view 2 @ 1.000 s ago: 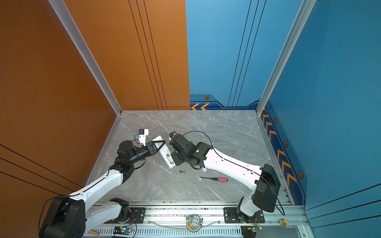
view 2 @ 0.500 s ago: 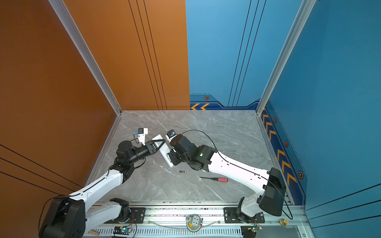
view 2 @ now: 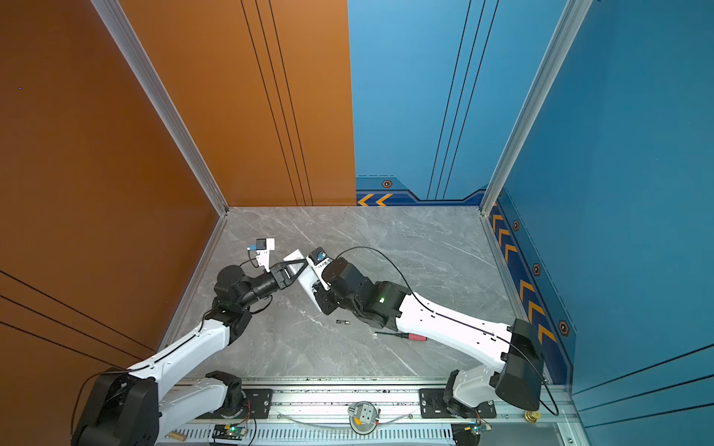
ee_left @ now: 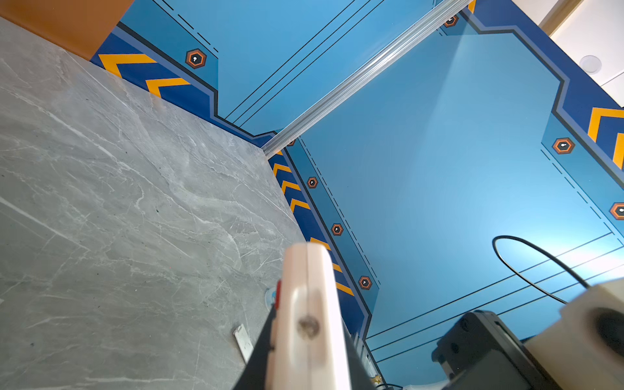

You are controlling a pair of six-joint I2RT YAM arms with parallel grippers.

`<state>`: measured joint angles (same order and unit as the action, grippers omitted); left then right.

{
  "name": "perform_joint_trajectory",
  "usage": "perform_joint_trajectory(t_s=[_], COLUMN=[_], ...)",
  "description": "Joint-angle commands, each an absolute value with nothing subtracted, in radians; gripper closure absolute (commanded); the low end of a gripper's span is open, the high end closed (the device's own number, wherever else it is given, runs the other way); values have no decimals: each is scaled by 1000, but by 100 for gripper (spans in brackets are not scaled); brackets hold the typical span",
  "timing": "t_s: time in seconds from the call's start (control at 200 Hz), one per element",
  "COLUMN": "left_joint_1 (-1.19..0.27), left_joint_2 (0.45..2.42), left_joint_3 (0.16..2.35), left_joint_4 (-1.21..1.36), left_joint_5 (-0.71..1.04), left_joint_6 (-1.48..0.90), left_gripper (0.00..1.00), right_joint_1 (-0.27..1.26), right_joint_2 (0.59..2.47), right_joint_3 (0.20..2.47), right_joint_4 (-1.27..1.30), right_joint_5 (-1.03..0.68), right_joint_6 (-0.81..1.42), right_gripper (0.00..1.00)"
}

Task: Load the batteries into the remote control
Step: 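Bring the held battery over the open compartment of the remote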

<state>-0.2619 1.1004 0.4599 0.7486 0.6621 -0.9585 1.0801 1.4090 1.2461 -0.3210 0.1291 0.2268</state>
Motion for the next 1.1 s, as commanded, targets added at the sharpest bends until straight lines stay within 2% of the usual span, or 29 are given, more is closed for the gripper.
perform_joint_trajectory(t_s=[0.0,1.096], left_joint_1=[-265,-272], left_joint_2=[1081,1069], left_joint_3=[456,461], left_joint_4=[799,905], left_joint_5=[692,726], left_joint_6=[-968,-1040], left_gripper=[100,100], right_joint_1=[1095,1117], right_joint_2=[1385,1351], right_joint_3=[1223,1105], right_joint_4=[-256,-75], right_joint_5=[142,210], right_joint_6=[190,143], right_gripper=[100,100])
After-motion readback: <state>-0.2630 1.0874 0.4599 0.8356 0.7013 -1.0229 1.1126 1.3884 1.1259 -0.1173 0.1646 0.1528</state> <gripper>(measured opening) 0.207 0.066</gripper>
